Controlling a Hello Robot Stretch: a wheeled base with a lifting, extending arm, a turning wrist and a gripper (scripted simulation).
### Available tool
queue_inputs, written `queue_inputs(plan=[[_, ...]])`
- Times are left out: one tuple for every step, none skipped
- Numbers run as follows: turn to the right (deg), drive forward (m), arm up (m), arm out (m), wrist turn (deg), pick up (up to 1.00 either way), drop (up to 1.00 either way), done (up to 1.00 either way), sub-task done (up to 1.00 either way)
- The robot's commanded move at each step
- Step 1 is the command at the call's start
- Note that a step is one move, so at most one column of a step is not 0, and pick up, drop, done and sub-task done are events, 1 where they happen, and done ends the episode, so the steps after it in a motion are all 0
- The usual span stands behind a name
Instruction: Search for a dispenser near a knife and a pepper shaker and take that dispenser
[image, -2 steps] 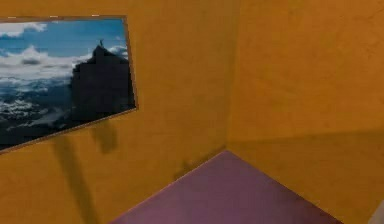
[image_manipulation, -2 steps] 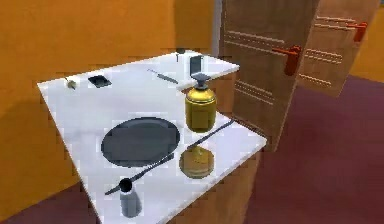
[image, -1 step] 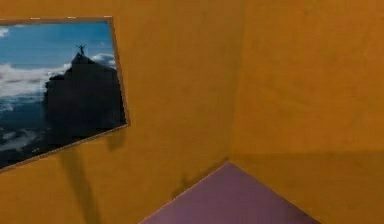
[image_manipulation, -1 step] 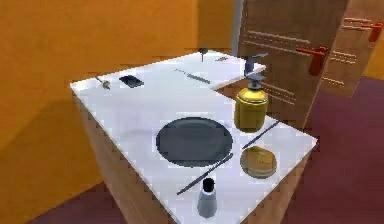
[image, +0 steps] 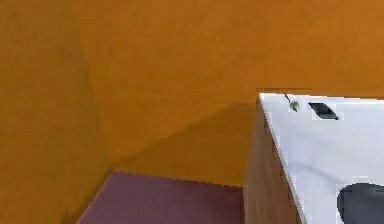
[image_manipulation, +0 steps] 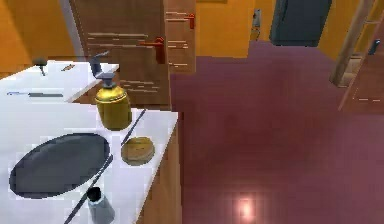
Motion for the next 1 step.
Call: queue_inputs(plan=[[0.0, 0.3, 0.0, 0.0, 0.0, 0.0, 0.0, 0.0, 0.0]])
